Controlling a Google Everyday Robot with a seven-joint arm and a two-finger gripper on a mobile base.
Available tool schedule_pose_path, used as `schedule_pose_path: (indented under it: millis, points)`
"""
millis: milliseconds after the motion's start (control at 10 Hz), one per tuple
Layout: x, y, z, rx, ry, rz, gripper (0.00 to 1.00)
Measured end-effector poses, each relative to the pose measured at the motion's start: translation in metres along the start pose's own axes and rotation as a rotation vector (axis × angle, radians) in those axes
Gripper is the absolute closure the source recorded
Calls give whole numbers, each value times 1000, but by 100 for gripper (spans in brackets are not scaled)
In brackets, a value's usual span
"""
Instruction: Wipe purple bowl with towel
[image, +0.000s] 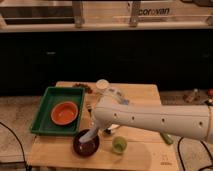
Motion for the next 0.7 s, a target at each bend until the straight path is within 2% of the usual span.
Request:
schedule_pose_path:
  millis: [200,700]
  points:
    - [-11,1,16,-7,-14,16,100]
    - [-7,19,34,-28,-30,76,100]
